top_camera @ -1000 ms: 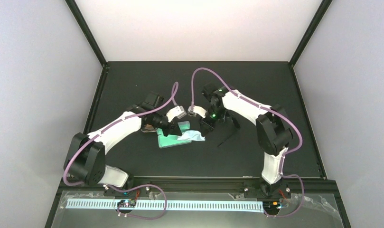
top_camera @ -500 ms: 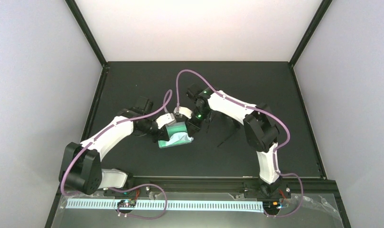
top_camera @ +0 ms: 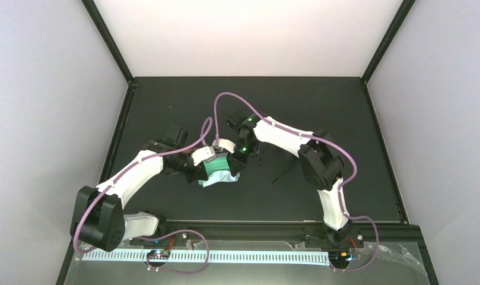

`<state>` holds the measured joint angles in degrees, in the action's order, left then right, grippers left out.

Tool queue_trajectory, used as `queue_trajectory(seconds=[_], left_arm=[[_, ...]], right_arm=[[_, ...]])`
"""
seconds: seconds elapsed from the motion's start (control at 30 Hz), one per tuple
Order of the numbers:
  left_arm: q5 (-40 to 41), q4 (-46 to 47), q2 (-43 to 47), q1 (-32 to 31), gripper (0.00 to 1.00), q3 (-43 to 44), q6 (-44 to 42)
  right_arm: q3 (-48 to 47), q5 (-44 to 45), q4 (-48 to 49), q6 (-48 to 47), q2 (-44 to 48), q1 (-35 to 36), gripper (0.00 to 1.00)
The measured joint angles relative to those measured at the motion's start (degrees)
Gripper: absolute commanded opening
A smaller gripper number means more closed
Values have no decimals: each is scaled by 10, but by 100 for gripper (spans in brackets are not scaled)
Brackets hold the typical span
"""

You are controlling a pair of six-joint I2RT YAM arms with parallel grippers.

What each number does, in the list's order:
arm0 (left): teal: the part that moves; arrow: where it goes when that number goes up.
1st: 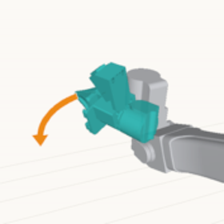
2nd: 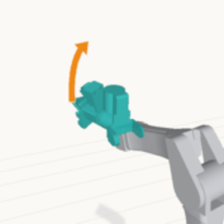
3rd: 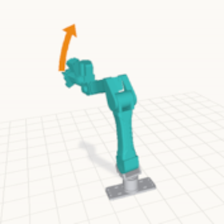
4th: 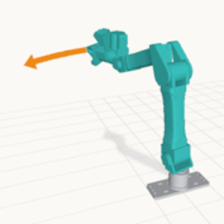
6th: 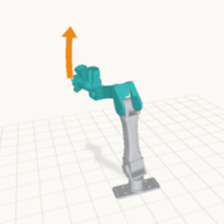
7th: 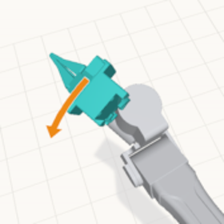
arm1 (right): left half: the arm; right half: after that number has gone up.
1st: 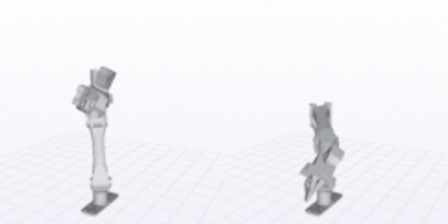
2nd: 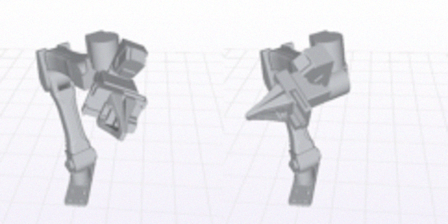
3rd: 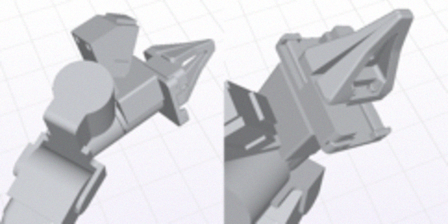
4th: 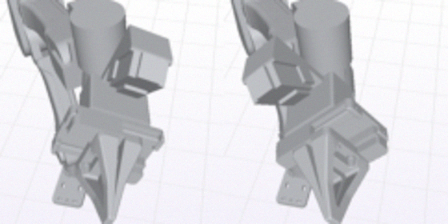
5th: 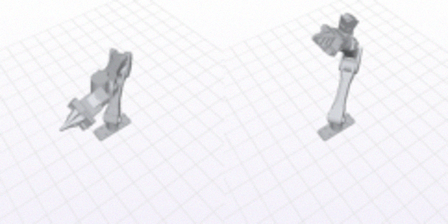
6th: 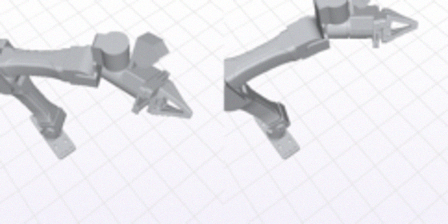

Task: Organize the sunglasses
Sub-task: Place the glasses cleaning cloth in the sunglasses case.

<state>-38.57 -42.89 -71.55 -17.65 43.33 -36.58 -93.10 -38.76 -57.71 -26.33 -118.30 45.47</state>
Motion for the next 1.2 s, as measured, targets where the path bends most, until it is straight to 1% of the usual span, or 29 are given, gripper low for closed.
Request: queue_trajectory(seconds=[0.33,0.77,1.1,1.2], left_arm=[[14,4,-8,0,1,0,7],[52,22,-53,4,1,1,40],[78,42,-58,4,1,2,61],[85,48,-58,4,2,2,66]], right_arm=[[0,16,17,17,-4,2,1],[-19,58,38,44,-31,0,1],[-27,79,50,55,-36,-2,1],[-27,85,56,58,-36,-2,2]])
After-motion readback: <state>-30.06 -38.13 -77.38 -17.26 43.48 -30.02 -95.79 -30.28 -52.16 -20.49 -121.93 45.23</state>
